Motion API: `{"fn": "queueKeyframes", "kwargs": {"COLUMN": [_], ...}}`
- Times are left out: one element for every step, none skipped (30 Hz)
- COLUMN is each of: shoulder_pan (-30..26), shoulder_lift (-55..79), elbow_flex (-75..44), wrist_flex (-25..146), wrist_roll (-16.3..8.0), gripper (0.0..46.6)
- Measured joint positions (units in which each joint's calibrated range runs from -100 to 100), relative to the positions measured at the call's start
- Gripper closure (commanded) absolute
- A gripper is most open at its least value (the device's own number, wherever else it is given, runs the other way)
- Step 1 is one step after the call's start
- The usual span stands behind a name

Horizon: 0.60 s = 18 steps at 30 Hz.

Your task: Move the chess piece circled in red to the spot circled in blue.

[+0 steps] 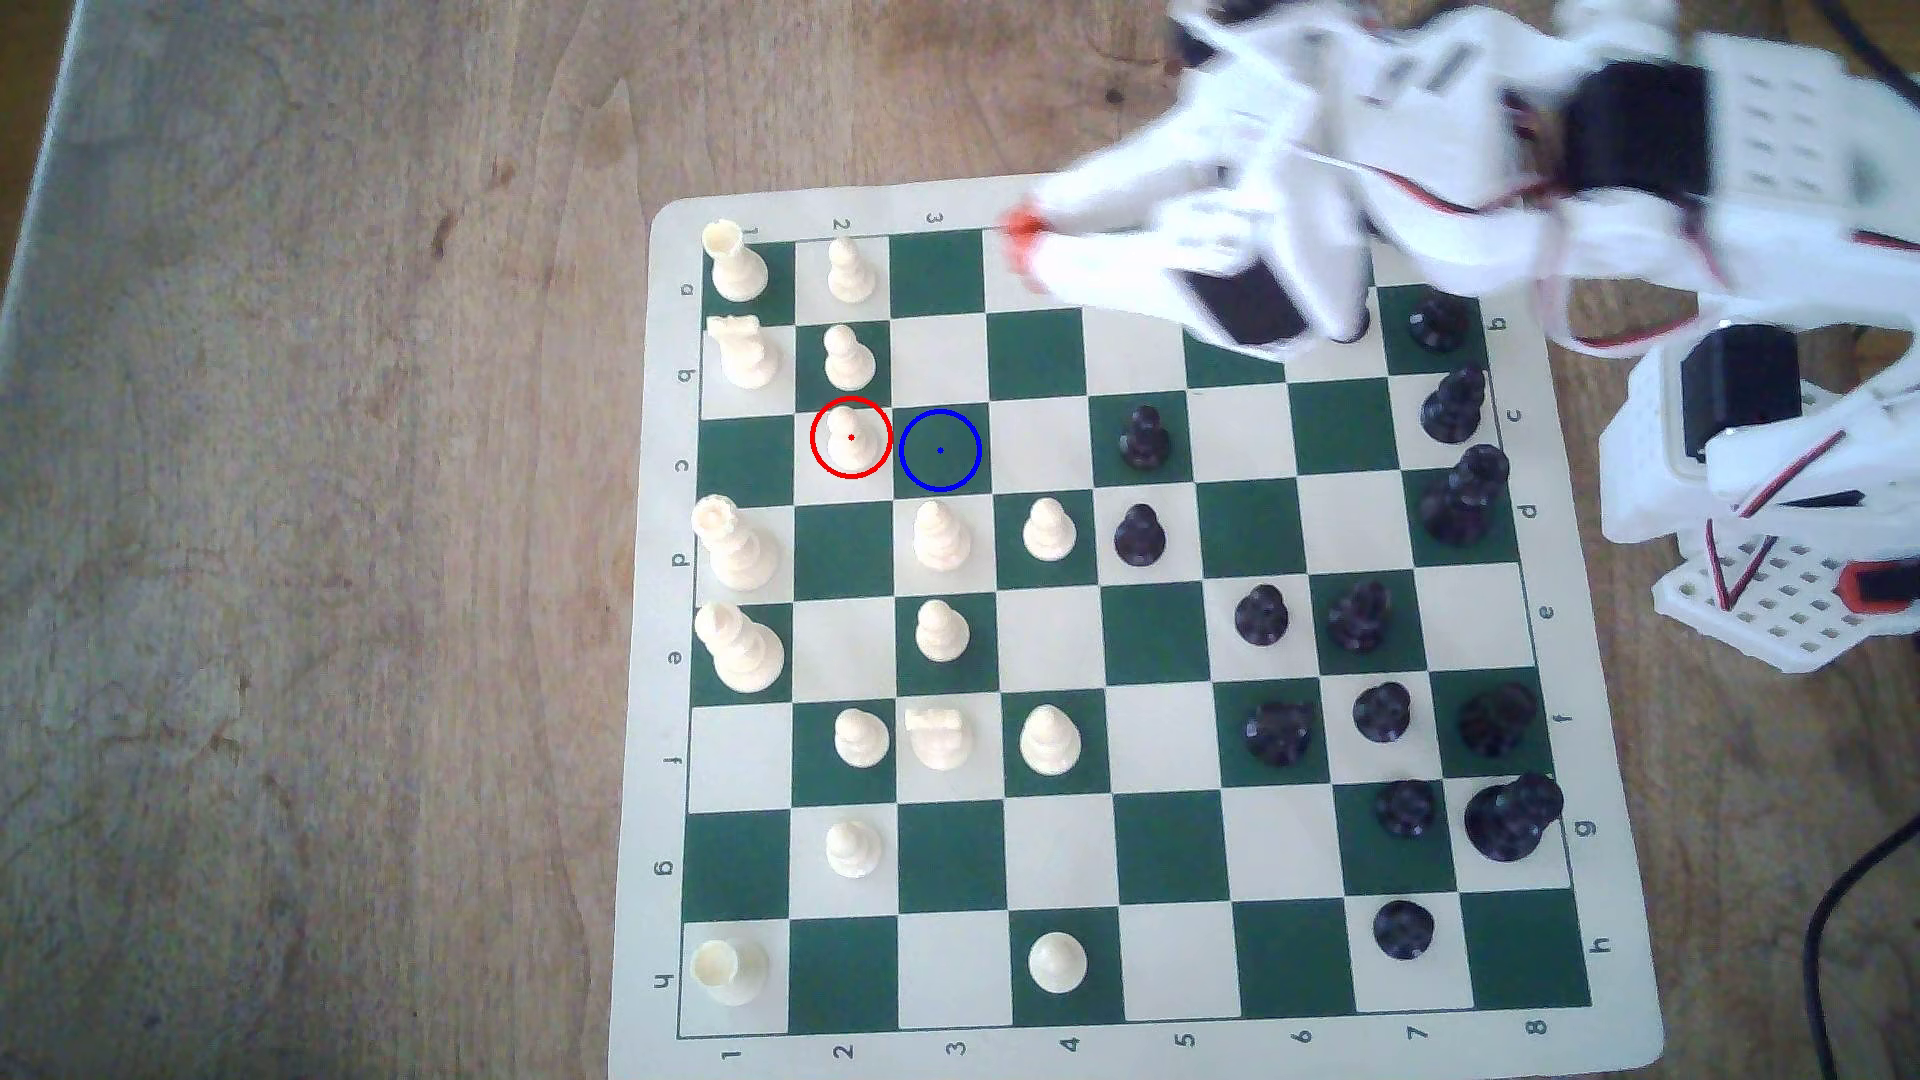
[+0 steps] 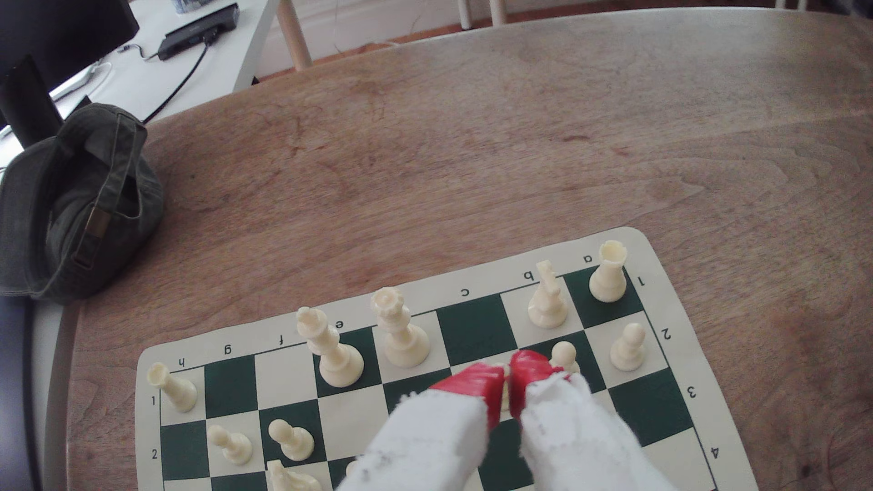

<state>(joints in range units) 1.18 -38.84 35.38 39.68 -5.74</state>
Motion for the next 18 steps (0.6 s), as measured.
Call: {"fn": "queueKeyframes", "kwargs": {"shoulder_pan": [-0.15, -0.44, -0.59, -0.96, -1.11, -1.11, -1.11, -1.11, -1.11, -0.81, -0.44, -0.07, 0.52, 0.74, 0.81, 0.74, 0.22, 0.00], "shoulder_lift": [2.35, 4.27, 6.87, 11.73, 13.66, 15.50, 17.43, 21.11, 22.12, 23.29, 24.80, 26.48, 29.24, 30.08, 31.09, 32.09, 34.10, 34.86], "elbow_flex": [-1.36, -2.53, -4.25, -7.05, -7.77, -8.40, -9.31, -11.21, -11.57, -12.20, -13.38, -14.64, -16.09, -16.63, -17.35, -18.44, -20.24, -20.97], "wrist_flex": [0.08, 0.56, 1.04, 1.12, 1.12, 1.12, 1.12, 1.12, 1.12, 1.12, 1.12, 1.12, 1.12, 1.12, 1.12, 1.12, 1.12, 1.12], "wrist_roll": [-0.20, -0.20, -0.34, -0.54, -0.73, -0.83, -1.03, -1.22, -1.22, -1.12, -0.88, -0.73, 0.00, 0.20, 0.34, 0.44, 0.54, 0.54], "gripper": [46.3, 46.2, 46.2, 46.3, 46.4, 46.4, 45.7, 45.3, 44.6, 44.1, 43.4, 41.6, 41.0, 40.5, 40.3, 39.3, 38.7, 37.8]}}
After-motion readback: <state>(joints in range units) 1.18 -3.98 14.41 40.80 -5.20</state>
